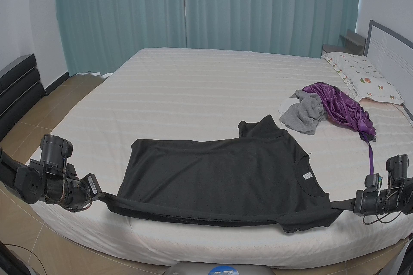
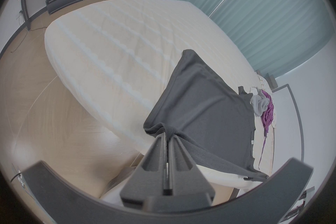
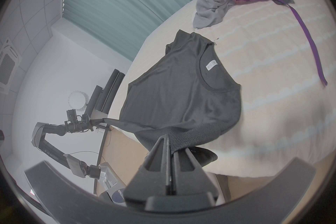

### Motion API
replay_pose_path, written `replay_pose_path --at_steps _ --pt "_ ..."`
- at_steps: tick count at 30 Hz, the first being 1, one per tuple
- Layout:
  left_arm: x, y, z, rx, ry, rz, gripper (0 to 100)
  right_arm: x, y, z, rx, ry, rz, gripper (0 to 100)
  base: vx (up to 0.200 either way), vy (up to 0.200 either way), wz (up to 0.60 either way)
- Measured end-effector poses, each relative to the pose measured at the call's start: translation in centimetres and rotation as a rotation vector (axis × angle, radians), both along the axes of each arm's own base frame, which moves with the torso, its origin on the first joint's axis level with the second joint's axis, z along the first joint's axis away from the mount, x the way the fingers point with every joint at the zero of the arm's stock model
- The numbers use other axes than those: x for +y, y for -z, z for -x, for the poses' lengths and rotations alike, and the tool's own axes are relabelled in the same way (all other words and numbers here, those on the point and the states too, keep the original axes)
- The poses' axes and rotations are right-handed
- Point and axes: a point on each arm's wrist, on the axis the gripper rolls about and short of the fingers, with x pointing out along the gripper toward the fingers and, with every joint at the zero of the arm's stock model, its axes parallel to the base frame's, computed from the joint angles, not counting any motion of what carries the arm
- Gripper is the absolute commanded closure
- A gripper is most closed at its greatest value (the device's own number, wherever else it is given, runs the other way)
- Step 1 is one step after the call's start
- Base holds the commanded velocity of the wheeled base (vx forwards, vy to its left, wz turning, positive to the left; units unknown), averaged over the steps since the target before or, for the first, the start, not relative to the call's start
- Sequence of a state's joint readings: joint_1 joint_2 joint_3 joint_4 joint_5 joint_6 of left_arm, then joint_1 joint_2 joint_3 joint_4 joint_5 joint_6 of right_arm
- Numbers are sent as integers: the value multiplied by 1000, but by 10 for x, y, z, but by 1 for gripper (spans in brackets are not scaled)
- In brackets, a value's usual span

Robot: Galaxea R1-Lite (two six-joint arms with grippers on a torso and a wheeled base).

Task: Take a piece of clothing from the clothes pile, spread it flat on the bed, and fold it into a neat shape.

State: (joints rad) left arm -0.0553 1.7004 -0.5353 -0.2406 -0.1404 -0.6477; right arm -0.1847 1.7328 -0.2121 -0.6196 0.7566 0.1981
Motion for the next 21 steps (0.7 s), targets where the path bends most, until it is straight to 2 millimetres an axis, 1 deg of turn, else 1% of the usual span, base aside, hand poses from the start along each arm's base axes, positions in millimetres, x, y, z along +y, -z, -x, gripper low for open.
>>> replay_pose_path --at_steps 6,10,13,21 --pt "-1 -4 -11 -24 -15 10 100 2 -1 -17 -15 -11 2 100 0 0 0" --pt "-1 -6 -14 -29 -15 11 100 0 -4 -21 -19 6 -8 100 0 0 0" --pt "-1 -5 -14 -28 -15 11 100 1 -7 -18 -23 11 -11 100 0 0 0" --pt "-1 -2 -9 -9 -16 13 100 0 -7 1 -15 25 -10 100 0 0 0"
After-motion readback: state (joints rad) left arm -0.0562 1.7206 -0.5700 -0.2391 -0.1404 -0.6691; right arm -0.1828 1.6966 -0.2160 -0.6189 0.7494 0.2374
